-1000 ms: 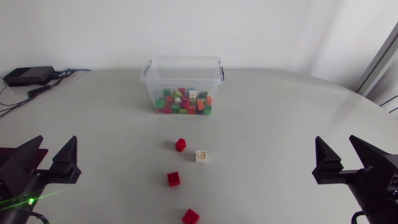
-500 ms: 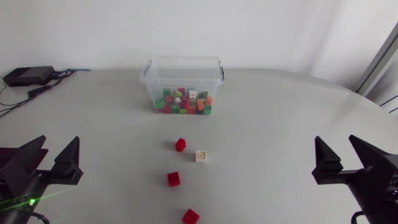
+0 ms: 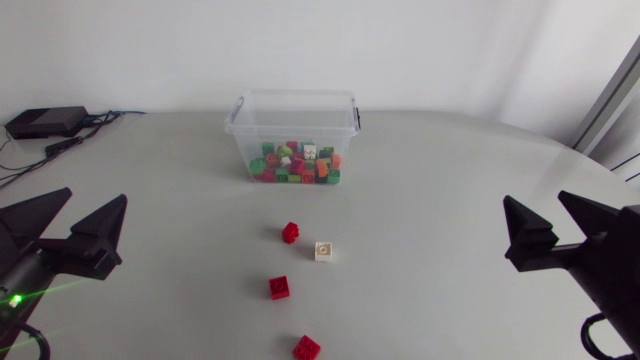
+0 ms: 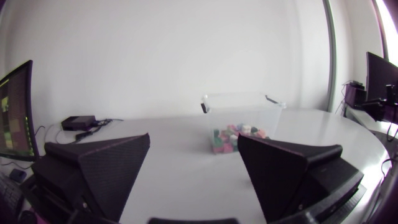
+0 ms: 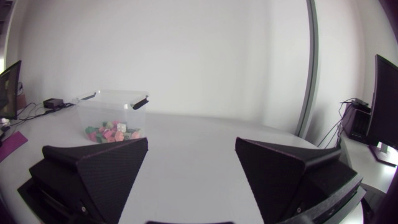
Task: Place the duplo bricks in the container
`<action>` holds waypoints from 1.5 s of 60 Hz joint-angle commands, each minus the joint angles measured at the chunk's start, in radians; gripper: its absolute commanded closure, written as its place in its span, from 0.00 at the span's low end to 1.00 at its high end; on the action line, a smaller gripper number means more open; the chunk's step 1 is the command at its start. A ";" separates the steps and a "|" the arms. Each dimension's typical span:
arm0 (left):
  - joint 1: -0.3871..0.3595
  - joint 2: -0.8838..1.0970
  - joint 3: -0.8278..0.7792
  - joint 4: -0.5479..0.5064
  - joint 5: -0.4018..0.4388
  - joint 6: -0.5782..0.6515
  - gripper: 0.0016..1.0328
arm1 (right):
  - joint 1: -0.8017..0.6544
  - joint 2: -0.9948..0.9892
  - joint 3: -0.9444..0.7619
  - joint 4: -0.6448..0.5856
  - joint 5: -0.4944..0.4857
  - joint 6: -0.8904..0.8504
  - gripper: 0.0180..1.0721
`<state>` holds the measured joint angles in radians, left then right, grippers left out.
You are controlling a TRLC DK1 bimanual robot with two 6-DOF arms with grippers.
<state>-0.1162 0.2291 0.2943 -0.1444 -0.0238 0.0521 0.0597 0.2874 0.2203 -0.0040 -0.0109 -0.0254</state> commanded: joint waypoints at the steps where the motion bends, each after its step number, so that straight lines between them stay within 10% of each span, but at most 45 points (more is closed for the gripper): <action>1: -0.030 0.111 0.060 -0.026 0.009 0.000 0.06 | 0.037 0.076 0.048 0.009 0.014 0.016 0.04; 30: -0.241 0.704 0.241 -0.136 0.009 0.071 0.10 | 0.080 0.532 0.292 -0.232 0.023 -0.011 0.04; 67: -0.459 1.240 0.479 -0.348 0.113 0.514 0.09 | 0.209 0.808 0.508 -0.599 -0.115 -0.350 0.04; 90: -0.497 1.444 0.617 -0.405 0.197 0.532 0.12 | 0.315 0.808 0.482 -0.518 -0.139 -0.458 0.05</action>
<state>-0.5980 1.6321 0.8825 -0.5335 0.1604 0.5591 0.3534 1.0725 0.7002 -0.5232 -0.1368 -0.4576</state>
